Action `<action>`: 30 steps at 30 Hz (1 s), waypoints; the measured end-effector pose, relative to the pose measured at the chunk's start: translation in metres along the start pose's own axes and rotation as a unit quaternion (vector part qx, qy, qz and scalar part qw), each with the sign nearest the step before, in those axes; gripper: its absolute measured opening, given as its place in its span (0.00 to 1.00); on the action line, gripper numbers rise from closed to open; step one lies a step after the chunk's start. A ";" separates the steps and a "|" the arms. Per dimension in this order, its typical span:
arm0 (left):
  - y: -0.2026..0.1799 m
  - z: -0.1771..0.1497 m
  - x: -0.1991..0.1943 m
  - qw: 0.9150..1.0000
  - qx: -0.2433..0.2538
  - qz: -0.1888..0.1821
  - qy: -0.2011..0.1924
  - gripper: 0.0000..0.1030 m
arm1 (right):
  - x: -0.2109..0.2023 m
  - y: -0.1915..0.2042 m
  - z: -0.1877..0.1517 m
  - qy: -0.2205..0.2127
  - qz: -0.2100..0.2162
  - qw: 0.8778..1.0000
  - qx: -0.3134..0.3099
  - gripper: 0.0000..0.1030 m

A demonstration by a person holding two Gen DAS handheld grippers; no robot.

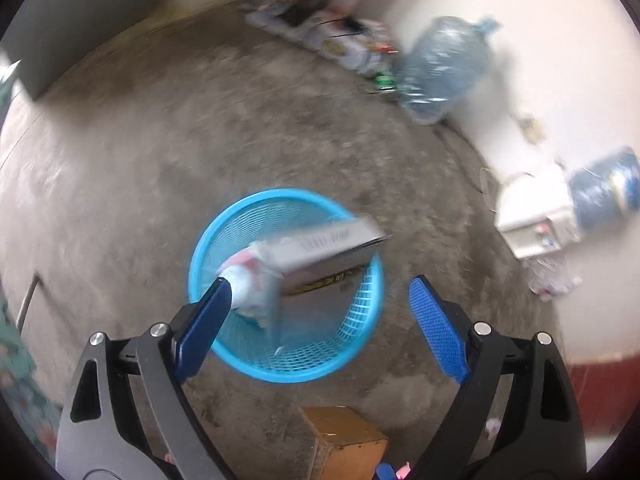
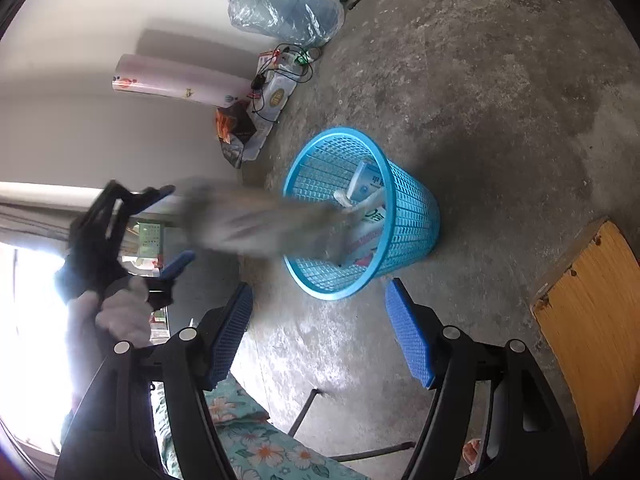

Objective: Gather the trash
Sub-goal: 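Open both tools to drop the bottle and box into the wastebasket, then move both open tools back toward the snack bags on the bed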

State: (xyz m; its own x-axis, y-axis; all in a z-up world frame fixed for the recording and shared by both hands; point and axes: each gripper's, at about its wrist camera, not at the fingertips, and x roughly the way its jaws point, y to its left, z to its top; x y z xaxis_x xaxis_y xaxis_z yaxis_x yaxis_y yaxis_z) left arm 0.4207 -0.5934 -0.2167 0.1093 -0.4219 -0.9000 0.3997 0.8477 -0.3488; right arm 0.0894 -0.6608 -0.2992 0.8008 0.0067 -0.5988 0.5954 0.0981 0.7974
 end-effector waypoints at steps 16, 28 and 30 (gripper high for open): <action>0.025 -0.041 -0.158 0.992 0.092 -0.069 -0.055 0.84 | -0.029 0.064 -0.034 -0.022 -0.005 0.995 -0.094 0.65; 0.109 -0.176 -0.406 0.955 0.148 -0.012 -0.258 0.84 | -0.104 0.209 -0.157 -0.056 0.027 0.922 -0.383 0.75; 0.130 -0.198 -0.432 0.951 0.123 0.009 -0.284 0.84 | -0.113 0.223 -0.180 -0.048 0.046 0.908 -0.413 0.79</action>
State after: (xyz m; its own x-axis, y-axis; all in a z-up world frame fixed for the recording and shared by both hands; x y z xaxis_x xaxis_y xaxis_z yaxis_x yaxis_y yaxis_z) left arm 0.2453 -0.2375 0.0752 0.5638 -0.5725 -0.5953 0.5865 0.7850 -0.1995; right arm 0.1204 -0.4609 -0.0671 0.8702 -0.0300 -0.4918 0.3063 0.8148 0.4922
